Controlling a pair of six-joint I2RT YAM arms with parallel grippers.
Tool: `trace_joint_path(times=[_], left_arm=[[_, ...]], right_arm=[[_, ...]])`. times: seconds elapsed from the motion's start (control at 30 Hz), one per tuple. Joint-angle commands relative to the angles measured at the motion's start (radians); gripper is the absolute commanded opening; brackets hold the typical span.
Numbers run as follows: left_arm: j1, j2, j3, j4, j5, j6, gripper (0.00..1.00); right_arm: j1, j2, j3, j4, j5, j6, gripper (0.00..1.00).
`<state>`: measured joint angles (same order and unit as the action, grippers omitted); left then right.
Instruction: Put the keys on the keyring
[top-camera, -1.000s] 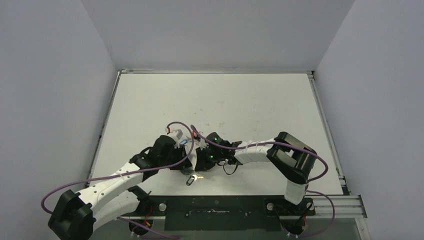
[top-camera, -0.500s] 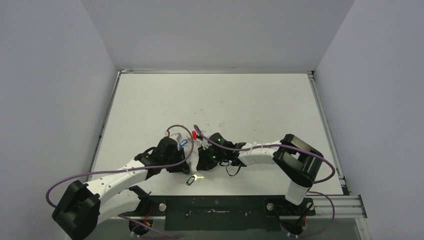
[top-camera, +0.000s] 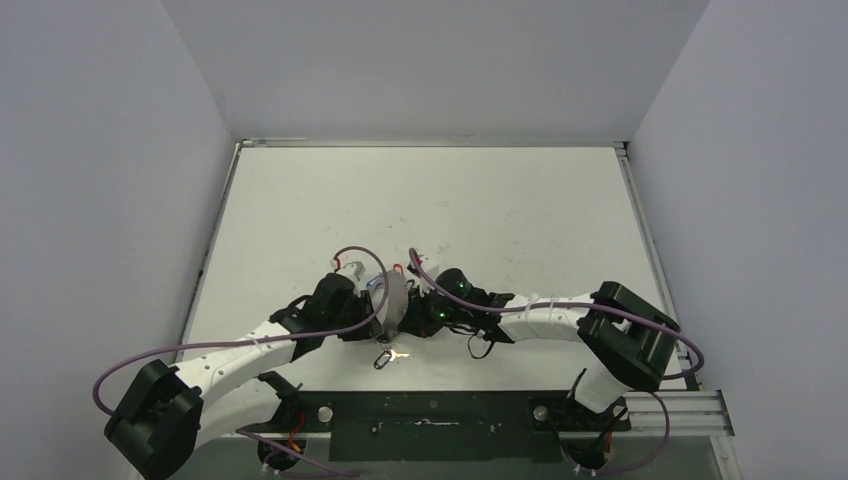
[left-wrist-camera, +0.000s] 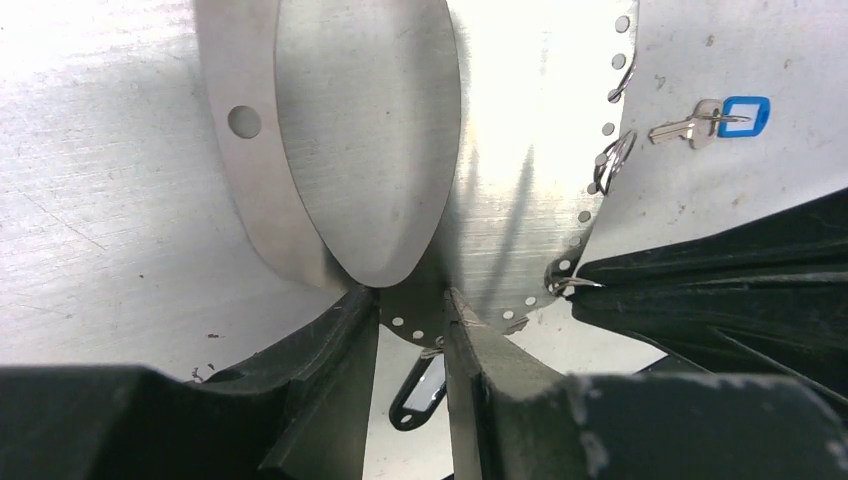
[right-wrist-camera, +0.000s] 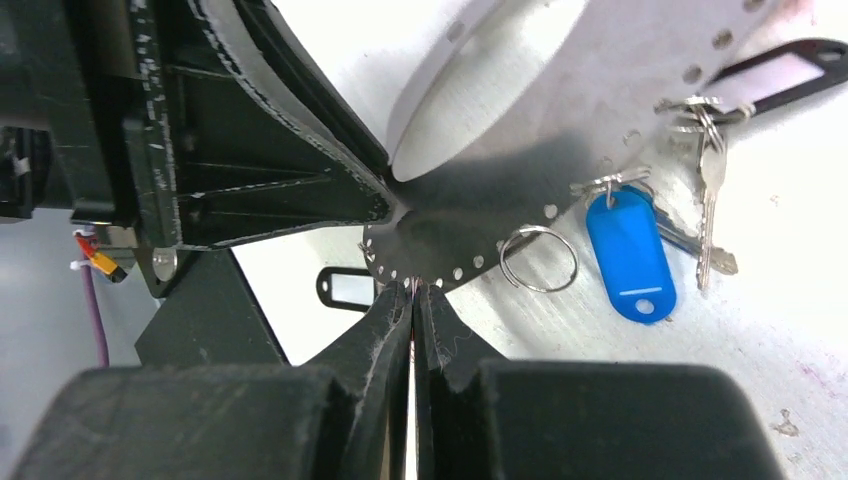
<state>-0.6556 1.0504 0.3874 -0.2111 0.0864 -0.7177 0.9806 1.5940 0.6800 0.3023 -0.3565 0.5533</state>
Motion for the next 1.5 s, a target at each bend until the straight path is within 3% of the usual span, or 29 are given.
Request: trace_joint_path(times=[0.0,0.3,0.53,1.0,1.2,1.47], left_arm=[[-0.004,-0.047,-0.002,0.035,0.020,0.010,0.29],[-0.002,-0.250,0.050,-0.044,0.019,0.066,0.31],[-0.003,-0.401,0.029,-0.006,0.052,0.160,0.38],[-0.004,-0.796,-0.191,0.396,0.249,0.329,0.43],[-0.004,-0.848,-0.257,0.521,0.365,0.358,0.38],[-0.004,-0.838,-0.261,0.524,0.423,0.425,0.34]], right_arm=[[-0.002,-0.088,0.003,0.170,-0.028,-0.027,0.00],[0.019,-0.207,0.007,0.141,-0.031,-0.196,0.00],[0.029,-0.308,-0.058,0.234,-0.036,-0.330,0.00],[0.030,-0.389,-0.083,0.269,-0.188,-0.411,0.00],[0.031,-0.396,-0.091,0.327,-0.236,-0.407,0.00],[0.032,-0.400,-0.104,0.382,-0.294,-0.397,0.00]])
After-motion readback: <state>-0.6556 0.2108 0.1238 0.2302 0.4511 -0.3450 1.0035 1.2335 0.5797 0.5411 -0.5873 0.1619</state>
